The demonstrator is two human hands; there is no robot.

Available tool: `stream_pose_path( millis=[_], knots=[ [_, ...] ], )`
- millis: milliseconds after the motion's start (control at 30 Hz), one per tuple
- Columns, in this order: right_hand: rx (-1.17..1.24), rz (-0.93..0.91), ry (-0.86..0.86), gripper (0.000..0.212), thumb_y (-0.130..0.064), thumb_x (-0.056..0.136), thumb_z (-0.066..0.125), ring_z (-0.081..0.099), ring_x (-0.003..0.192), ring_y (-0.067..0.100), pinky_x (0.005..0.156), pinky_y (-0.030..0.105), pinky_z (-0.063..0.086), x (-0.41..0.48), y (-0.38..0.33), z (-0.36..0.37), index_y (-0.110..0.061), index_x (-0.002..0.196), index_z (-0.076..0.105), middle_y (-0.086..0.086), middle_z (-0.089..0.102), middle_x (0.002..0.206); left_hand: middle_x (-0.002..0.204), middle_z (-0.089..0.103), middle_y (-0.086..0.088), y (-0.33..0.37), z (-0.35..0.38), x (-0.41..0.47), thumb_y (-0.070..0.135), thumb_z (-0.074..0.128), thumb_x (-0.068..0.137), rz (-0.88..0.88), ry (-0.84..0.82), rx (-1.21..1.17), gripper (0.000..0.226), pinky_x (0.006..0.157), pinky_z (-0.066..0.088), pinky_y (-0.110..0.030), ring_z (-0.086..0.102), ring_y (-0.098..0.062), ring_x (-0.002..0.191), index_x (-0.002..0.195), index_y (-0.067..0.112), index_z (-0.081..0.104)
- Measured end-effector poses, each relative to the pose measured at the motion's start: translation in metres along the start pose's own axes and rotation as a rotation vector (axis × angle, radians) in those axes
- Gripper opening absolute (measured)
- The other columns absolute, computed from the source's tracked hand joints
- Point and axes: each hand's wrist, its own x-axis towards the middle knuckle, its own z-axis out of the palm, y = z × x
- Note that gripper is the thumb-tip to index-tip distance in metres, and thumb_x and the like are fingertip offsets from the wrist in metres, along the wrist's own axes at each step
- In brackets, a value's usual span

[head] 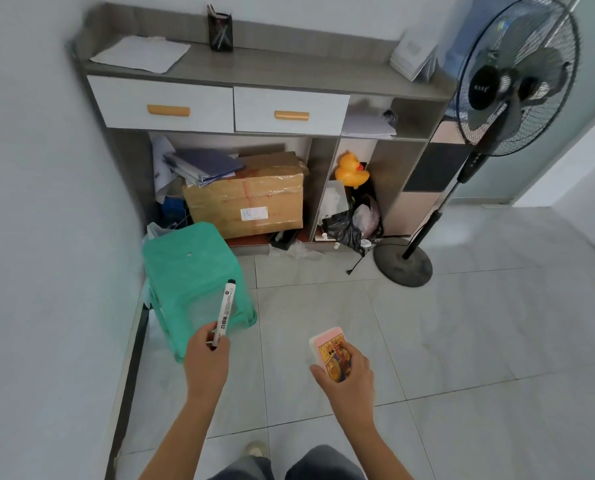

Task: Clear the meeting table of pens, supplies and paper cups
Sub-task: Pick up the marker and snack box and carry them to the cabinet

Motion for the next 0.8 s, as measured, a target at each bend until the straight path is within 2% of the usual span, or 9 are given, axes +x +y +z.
stream_pose_path(
  millis=[100, 233, 433, 567, 700, 800],
  knots=[
    [-0.012, 0.036, -0.019, 0.073, -0.042, 0.070, 0.073, 0.043, 0.107, 0.015, 0.096, 0.040, 0.044, 0.024, -0.004, 0.010, -0.022, 0.131, 0.039, -0.001, 0.047, 0.127, 0.074, 0.050, 0.002, 0.000, 0.014, 0.013, 0.002, 0.049, 0.088, -0.055, -0.044, 0.011, 0.025, 0.057, 0.041, -0.030, 0.045, -0.018, 0.061, 0.113, 0.002, 0.056],
    [-0.020, 0.060, -0.030, 0.073, -0.043, 0.070, 0.073, 0.044, 0.113, 0.019, 0.098, 0.041, 0.043, 0.077, -0.017, 0.018, -0.022, 0.131, 0.039, 0.000, 0.048, 0.128, 0.081, 0.055, -0.009, 0.009, 0.032, 0.054, 0.003, 0.048, 0.088, -0.130, -0.010, 0.033, 0.026, 0.056, 0.038, -0.030, 0.044, -0.018, 0.062, 0.113, 0.002, 0.056],
    [0.012, -0.050, -0.099, 0.071, -0.041, 0.070, 0.074, 0.043, 0.107, 0.015, 0.096, 0.038, 0.043, 0.183, -0.052, 0.034, -0.022, 0.129, 0.040, 0.000, 0.048, 0.123, 0.084, 0.055, -0.012, 0.042, 0.074, 0.133, 0.001, 0.047, 0.087, -0.125, 0.107, 0.016, 0.025, 0.054, 0.034, -0.027, 0.043, -0.020, 0.062, 0.111, 0.000, 0.056],
    [0.056, -0.133, -0.108, 0.067, -0.038, 0.069, 0.075, 0.048, 0.105, 0.017, 0.093, 0.041, 0.046, 0.279, -0.092, 0.024, -0.020, 0.126, 0.044, -0.003, 0.048, 0.111, 0.098, 0.058, -0.022, 0.073, 0.116, 0.185, -0.002, 0.048, 0.085, -0.142, 0.164, 0.025, 0.031, 0.052, 0.034, -0.026, 0.048, -0.024, 0.070, 0.115, -0.001, 0.055],
    [0.064, -0.175, -0.100, 0.066, -0.038, 0.067, 0.075, 0.051, 0.102, 0.020, 0.088, 0.044, 0.049, 0.361, -0.125, 0.012, -0.021, 0.124, 0.046, -0.001, 0.052, 0.108, 0.095, 0.058, -0.021, 0.108, 0.156, 0.230, -0.004, 0.048, 0.084, -0.136, 0.204, 0.011, 0.031, 0.052, 0.035, -0.027, 0.045, -0.021, 0.059, 0.114, -0.002, 0.056],
    [0.053, -0.204, -0.120, 0.067, -0.039, 0.067, 0.074, 0.052, 0.102, 0.019, 0.088, 0.042, 0.050, 0.404, -0.145, 0.012, -0.022, 0.125, 0.046, 0.000, 0.055, 0.108, 0.096, 0.057, -0.020, 0.127, 0.178, 0.254, -0.003, 0.048, 0.084, -0.132, 0.208, 0.040, 0.033, 0.055, 0.035, -0.031, 0.045, -0.024, 0.062, 0.116, 0.001, 0.055]
  ],
)
